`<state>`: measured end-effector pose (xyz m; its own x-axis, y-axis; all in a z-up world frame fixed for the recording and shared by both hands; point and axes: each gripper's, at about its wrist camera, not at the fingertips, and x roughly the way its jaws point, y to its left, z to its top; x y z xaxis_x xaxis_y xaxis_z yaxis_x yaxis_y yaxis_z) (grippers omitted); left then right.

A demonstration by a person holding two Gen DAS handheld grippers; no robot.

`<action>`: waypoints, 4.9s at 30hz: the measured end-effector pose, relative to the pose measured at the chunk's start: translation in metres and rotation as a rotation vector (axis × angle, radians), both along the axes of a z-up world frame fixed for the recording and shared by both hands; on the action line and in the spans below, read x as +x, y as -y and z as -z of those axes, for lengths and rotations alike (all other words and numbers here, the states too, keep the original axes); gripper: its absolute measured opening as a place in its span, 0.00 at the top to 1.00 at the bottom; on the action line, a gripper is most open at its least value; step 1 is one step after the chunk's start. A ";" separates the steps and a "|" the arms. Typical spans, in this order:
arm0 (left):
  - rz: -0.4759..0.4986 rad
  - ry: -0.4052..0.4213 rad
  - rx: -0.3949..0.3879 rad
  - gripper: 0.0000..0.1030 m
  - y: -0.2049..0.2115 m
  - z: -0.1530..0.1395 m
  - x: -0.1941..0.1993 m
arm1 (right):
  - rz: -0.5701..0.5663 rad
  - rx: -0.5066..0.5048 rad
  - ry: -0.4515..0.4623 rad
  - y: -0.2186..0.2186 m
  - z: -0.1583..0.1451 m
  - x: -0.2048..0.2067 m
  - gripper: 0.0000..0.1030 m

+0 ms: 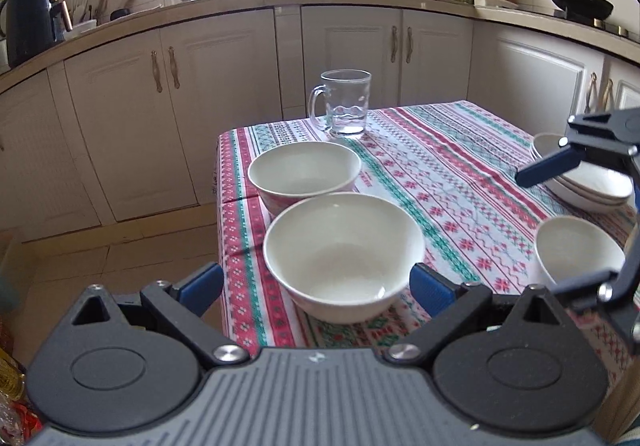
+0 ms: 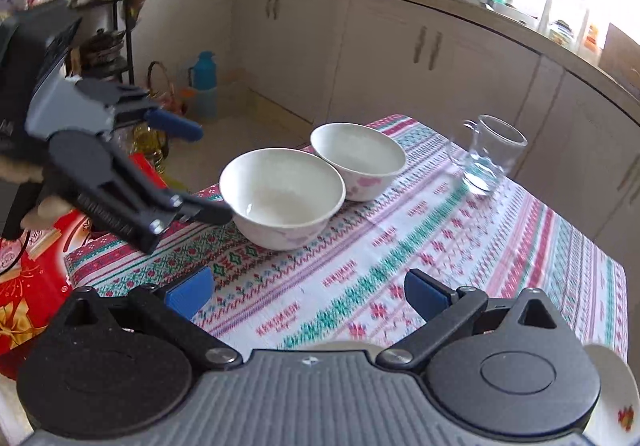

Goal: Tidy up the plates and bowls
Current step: 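Grasp the rim of another white bowl with the left gripper, then lift the bowl with the left gripper and carry it toward the placed bowl, then lower the bowl onto the tablecloth and open the left gripper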

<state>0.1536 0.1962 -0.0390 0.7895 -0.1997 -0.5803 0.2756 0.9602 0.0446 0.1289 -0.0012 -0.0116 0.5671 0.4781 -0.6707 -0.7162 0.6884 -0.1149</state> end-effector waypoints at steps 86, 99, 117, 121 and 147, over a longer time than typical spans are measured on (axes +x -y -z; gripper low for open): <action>0.266 -0.109 -0.112 0.43 0.096 -0.044 -0.007 | -0.030 0.018 -0.013 0.044 -0.023 -0.024 0.15; 0.335 -0.153 -0.092 0.43 0.133 -0.028 -0.013 | 0.046 0.022 -0.054 0.079 -0.008 -0.042 0.15; 0.358 -0.175 -0.052 0.43 0.145 -0.015 -0.013 | 0.060 0.036 -0.110 0.092 0.006 -0.043 0.15; 0.361 -0.172 -0.043 0.43 0.147 -0.013 -0.013 | 0.062 0.034 -0.116 0.092 0.008 -0.041 0.15; 0.308 -0.116 -0.051 0.22 0.120 -0.020 -0.020 | 0.047 0.052 -0.086 0.092 0.002 -0.044 0.05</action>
<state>0.1335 0.0760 -0.0193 0.6168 -0.4498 -0.6459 0.5537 0.8312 -0.0500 0.0850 -0.0932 -0.0136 0.5314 0.4878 -0.6926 -0.6884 0.7251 -0.0174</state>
